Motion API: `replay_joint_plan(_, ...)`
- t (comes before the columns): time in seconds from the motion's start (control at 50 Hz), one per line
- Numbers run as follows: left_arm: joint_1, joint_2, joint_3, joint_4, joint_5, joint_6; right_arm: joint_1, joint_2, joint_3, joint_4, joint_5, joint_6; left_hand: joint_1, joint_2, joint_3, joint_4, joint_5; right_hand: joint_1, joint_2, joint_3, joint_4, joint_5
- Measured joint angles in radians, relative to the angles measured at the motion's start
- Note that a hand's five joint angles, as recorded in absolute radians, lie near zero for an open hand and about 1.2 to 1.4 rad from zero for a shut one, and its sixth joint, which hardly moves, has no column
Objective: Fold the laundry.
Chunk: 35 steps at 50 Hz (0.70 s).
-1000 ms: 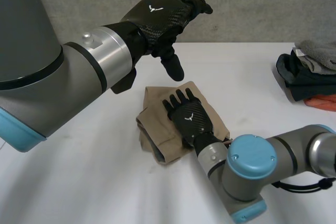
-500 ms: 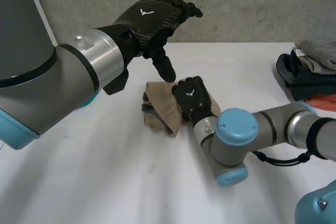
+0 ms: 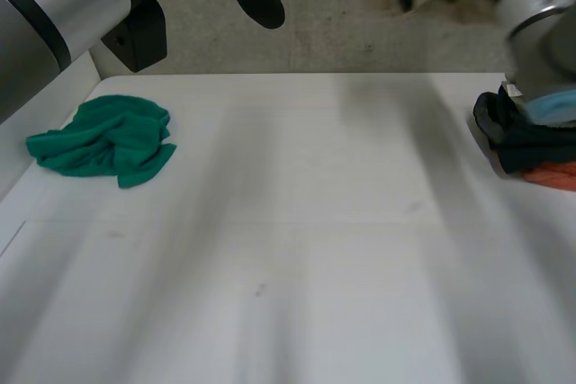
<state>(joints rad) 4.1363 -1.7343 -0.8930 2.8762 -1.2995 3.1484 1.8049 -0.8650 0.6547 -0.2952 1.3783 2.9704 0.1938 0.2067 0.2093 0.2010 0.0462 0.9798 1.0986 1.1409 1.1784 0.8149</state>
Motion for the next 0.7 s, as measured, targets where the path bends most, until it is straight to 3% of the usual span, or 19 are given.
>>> replay_joint_plan(0.02, 0.0, 0.0, 0.0, 0.0, 0.0, 0.0, 0.0, 0.0, 0.0, 0.0, 0.0, 0.0, 0.0, 0.0, 0.0, 0.0, 0.0, 0.0, 0.0, 0.0, 0.0, 0.0)
replay_joint_plan(0.14, 0.0, 0.005, -0.02, 0.002, 0.011, -0.019, -0.227, 0.105, -0.185, 0.067, -0.194, 0.103, 0.0, 0.0, 0.0, 0.0, 0.0, 0.0, 0.0, 0.0, 0.003, 0.0)
replay_joint_plan(0.3, -0.006, -0.022, -0.06, 0.005, 0.014, -0.009, -0.41, 0.208, -0.21, 0.04, -0.362, 0.141, 0.0, 0.0, 0.0, 0.0, 0.0, 0.0, 0.0, 0.005, 0.004, 0.0)
replay_joint_plan(0.7, -0.034, -0.104, -0.063, 0.006, 0.004, 0.003, -0.576, 0.262, -0.007, -0.056, -0.469, 0.08, 0.0, 0.0, 0.0, 0.0, 0.0, 0.0, 0.0, 0.005, 0.004, 0.0)
